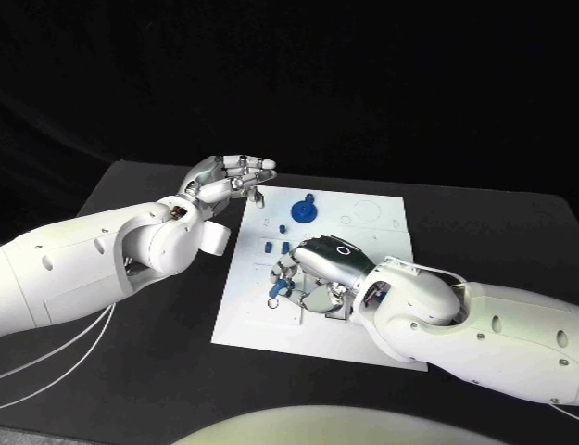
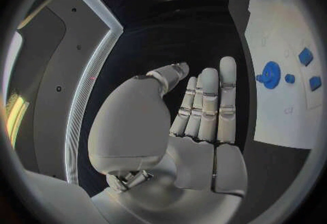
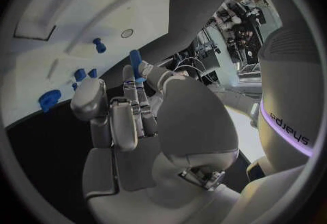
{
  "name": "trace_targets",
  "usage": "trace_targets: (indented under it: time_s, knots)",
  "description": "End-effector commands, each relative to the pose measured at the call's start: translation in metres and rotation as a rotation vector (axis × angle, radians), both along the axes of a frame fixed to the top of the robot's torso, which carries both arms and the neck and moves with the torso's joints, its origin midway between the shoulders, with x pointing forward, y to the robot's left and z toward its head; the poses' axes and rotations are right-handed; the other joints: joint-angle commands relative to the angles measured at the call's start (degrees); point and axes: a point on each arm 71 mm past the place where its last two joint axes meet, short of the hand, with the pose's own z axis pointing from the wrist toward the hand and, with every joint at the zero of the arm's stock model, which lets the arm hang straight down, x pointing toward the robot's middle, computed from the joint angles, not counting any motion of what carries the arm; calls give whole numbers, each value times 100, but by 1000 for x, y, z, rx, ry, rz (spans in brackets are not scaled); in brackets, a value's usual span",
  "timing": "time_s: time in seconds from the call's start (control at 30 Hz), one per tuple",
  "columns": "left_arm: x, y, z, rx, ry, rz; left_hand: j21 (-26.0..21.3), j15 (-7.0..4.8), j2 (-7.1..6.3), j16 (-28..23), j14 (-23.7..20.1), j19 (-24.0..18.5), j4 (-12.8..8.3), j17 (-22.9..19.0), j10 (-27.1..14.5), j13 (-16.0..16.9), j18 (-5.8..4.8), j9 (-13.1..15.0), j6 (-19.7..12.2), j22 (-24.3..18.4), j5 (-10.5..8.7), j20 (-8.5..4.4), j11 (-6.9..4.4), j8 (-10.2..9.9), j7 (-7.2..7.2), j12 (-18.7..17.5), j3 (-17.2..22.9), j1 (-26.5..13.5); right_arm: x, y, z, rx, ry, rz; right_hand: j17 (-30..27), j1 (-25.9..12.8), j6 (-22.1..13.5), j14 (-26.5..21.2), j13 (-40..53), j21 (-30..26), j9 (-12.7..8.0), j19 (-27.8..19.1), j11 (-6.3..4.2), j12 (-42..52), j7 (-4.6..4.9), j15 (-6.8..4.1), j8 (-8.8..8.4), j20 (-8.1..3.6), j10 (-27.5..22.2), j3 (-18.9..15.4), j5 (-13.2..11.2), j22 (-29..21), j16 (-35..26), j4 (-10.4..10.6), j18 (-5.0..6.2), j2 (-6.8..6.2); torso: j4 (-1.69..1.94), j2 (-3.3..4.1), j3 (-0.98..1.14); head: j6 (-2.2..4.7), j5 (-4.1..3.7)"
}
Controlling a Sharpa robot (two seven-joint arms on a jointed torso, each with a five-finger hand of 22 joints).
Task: Assemble the parts on the task board
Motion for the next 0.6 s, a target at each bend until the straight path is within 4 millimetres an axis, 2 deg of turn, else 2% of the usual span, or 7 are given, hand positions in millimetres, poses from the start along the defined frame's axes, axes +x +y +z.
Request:
trace_targets:
  time_s: [0.03, 0.1, 0.2, 0.3, 0.6]
  knots:
    - [-1, -3, 1, -9, -6, -21, -22, 17, 62, 20, -43, -8, 8, -7, -42, 5, 83, 7, -32, -10, 15, 3, 9, 20, 14, 27, -39, -11, -4, 5, -6, -39, 4, 41, -4, -34, -15, 186, -4, -26, 51, -11, 28, -39, 26, -29, 11, 14, 15, 43, 18, 1, 37, 6, -99, -20, -14, 3, 9, -16, 43]
    - [-1, -3, 1, -9, -5, -22, -22, 17, 62, 20, -43, -8, 8, -7, -42, 5, 83, 7, -32, -10, 15, 3, 9, 20, 14, 27, -39, -11, -3, 6, -9, -52, 8, 42, 4, -35, -18, 188, -4, -25, 51, -10, 29, -41, 26, -28, 10, 15, 14, 45, 18, 3, 40, 5, -100, -21, -11, 2, 11, -19, 42]
    - [-1, -4, 1, -9, -4, -25, -22, 17, 62, 20, -43, -8, 8, -7, -42, 5, 83, 7, -32, -10, 15, 3, 9, 20, 14, 27, -39, -11, -2, 8, -14, -81, 4, 41, -3, -40, -27, 186, -5, -26, 51, -11, 31, -47, 29, -26, 7, 16, 8, 49, 19, 3, 38, 5, -100, -24, 0, -3, 0, -33, 45]
    - [-1, -4, 1, -8, -4, -26, -22, 17, 62, 20, -43, -8, 8, -7, -42, 5, 83, 7, -32, -10, 15, 3, 9, 20, 14, 27, -39, -11, 0, 9, -17, -100, -1, 38, 2, -44, -31, 187, -5, -22, 52, -8, 32, -50, 31, -25, 6, 16, 7, 50, 20, 7, 41, 4, -101, -28, 0, 0, 7, -45, 57]
    - [-1, -4, 1, -7, -4, -27, -22, 17, 62, 20, -43, -8, 8, -7, -42, 5, 83, 7, -32, -10, 15, 3, 9, 20, 14, 27, -39, -11, 2, 11, -22, -122, -18, 24, 1, -51, -34, 187, -4, -20, 53, -8, 33, -52, 32, -24, 6, 17, 8, 52, 21, 9, 41, 6, -101, -30, -1, 0, 8, -57, 62]
